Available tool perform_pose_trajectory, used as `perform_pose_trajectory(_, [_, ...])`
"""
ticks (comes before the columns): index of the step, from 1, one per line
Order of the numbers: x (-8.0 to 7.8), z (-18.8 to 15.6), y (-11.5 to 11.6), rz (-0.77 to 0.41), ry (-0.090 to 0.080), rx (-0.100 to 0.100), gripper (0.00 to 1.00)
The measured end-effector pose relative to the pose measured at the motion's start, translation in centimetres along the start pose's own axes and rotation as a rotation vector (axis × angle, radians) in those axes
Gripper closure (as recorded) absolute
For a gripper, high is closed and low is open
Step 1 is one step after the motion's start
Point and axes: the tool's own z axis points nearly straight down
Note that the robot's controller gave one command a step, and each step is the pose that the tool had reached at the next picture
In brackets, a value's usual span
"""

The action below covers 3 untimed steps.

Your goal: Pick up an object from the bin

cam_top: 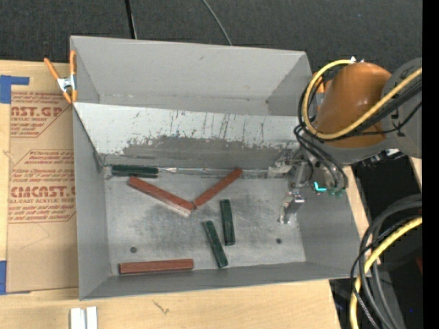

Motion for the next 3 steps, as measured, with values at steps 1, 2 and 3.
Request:
perform_pose_trajectory(1, [-0.2, -0.4, 0.0, -0.001, -0.008, 0.001, 0.00])
perform_pose_trajectory(2, [-2.2, 2.7, 2.4, -0.117, -0.016, 0.005, 0.00])
perform_pose_trajectory(3, [-0.3, 2.6, 9.2, -0.147, -0.003, 0.000, 0.00])
